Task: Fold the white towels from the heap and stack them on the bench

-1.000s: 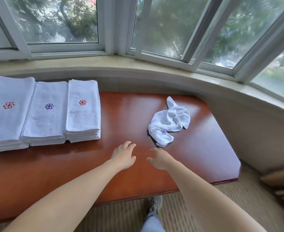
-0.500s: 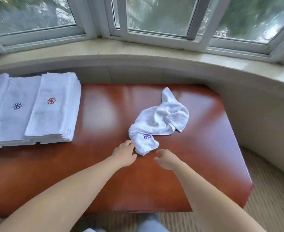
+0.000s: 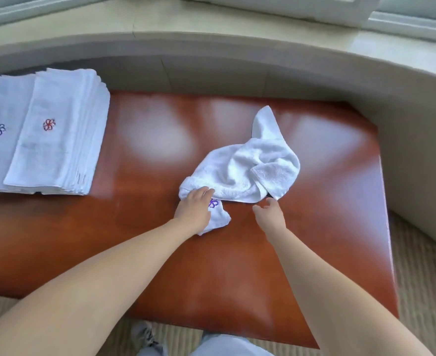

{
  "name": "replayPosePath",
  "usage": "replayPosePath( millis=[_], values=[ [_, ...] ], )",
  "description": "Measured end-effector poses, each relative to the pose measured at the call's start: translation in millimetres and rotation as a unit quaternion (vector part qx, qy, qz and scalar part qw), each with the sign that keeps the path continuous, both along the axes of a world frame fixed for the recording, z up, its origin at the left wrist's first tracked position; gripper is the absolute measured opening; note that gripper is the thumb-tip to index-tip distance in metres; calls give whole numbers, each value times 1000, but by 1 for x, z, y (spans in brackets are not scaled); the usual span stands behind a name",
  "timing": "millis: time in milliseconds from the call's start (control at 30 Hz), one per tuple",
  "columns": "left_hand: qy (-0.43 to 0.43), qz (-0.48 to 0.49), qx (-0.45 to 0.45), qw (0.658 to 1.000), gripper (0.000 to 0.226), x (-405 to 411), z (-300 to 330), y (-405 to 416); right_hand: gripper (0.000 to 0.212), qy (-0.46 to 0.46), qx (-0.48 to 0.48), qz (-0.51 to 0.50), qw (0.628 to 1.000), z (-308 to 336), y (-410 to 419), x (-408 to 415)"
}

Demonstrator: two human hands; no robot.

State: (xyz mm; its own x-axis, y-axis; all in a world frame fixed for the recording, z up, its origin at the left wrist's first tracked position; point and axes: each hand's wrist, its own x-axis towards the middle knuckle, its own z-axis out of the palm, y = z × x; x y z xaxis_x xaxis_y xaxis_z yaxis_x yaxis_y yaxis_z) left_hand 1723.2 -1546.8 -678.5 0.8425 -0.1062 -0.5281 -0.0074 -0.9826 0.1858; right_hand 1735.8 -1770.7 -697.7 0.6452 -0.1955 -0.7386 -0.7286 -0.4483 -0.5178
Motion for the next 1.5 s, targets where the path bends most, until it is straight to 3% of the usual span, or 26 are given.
replayPosePath(
  millis=[67,133,300,433,667,800,967,1067,1100,1167,1233,1300,1367,1433,1500],
  values=[
    [-25,-28,31,999,69,14,-9,-2,62,22,30,-66,997,-12,-2,14],
    [-39,-58,52,996,67,26,-22,-3,48,25,33,-84,996,-28,-2,23],
    [-65,-133,140,979,50,43,-47,-11,16,-22,-53,-28,998,-60,2,28],
    [-55,-126,146,980,29,47,-45,-16,26,-53,-59,-24,997,-63,8,21],
    [64,-43,-26,997,10,6,-21,-12,28,-61,35,-122,990,-18,0,-3],
    [192,42,-111,974,7,-17,7,-15,30,-122,64,-123,983,26,1,-14],
    [236,82,-169,953,47,-47,41,-8,28,-180,26,-29,983,83,27,-34],
    [204,119,-244,941,80,-70,61,6,34,-207,-3,60,976,111,64,-52],
    [167,133,-273,938,82,-76,68,12,33,-211,-8,95,973,118,81,-57],
    [61,181,-327,926,67,-86,75,28,29,-227,-11,171,959,131,118,-67],
    [-25,285,-364,887,34,-92,83,47,22,-264,-3,232,936,145,157,-77],
    [-74,421,-415,803,13,-98,87,73,16,-305,37,252,918,153,189,-88],
    [-112,535,-464,697,16,-106,88,103,23,-299,65,265,914,150,205,-101],
    [-134,643,-462,595,24,-115,76,140,27,-234,69,301,922,135,205,-115],
    [-124,724,-419,533,36,-127,54,177,27,-130,59,346,927,107,193,-128]
  ],
)
